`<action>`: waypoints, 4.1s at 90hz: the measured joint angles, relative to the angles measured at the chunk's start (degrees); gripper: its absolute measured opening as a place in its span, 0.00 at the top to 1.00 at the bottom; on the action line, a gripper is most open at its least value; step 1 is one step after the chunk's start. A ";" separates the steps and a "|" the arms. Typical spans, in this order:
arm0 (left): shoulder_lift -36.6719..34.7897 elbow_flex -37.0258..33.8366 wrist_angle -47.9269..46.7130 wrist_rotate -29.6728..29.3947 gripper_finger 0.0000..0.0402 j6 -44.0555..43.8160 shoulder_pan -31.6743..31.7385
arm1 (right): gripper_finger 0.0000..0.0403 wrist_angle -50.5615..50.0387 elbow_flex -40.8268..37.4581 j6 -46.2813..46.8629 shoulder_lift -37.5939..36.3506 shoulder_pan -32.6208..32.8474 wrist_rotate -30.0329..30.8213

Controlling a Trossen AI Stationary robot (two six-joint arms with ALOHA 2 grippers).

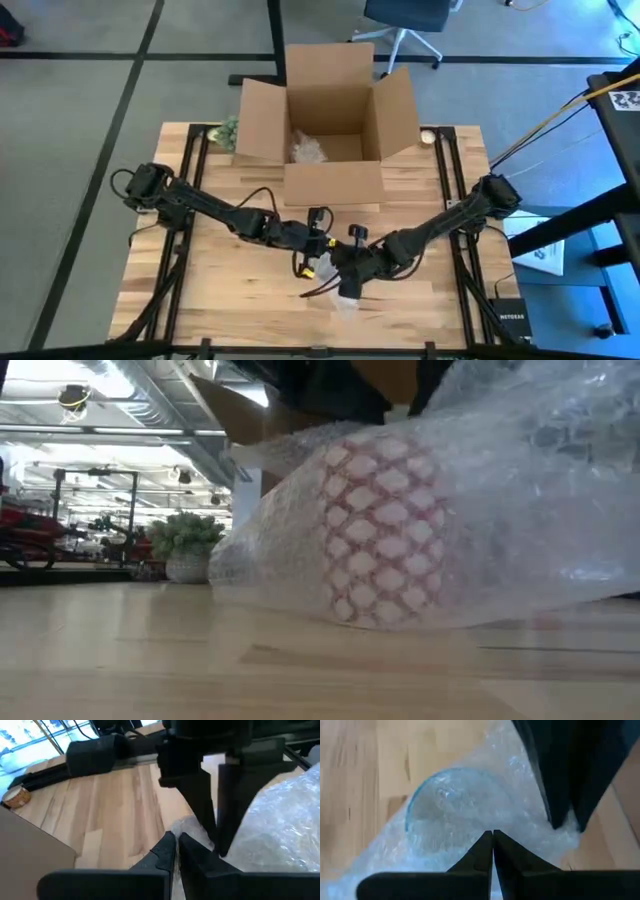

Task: Wrap mug
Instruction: Wrap the red mug with the bubble wrap

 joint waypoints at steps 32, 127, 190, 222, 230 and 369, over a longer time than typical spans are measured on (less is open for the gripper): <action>-0.39 2.20 -0.37 0.12 0.91 0.48 -1.49 | 1.00 3.78 -0.01 -1.50 3.96 -0.23 -2.10; -8.33 -10.49 -1.95 -0.61 0.68 -12.04 3.52 | 1.00 3.28 0.34 -3.28 4.64 -0.33 -2.67; 2.63 -7.28 10.21 4.66 0.68 -10.60 -3.69 | 1.00 4.22 0.34 -3.65 4.67 -0.33 -2.05; 4.33 -7.13 10.56 3.43 0.68 -12.10 -3.60 | 1.00 -12.56 10.92 -3.84 2.37 -0.31 -6.01; 4.33 -7.13 10.35 3.41 0.68 -12.95 -3.58 | 1.00 -17.27 14.60 -4.37 2.13 -0.31 -5.11; 5.35 -7.30 11.92 4.24 0.68 -13.37 -2.56 | 1.00 -27.79 25.93 -2.13 5.91 3.46 -3.87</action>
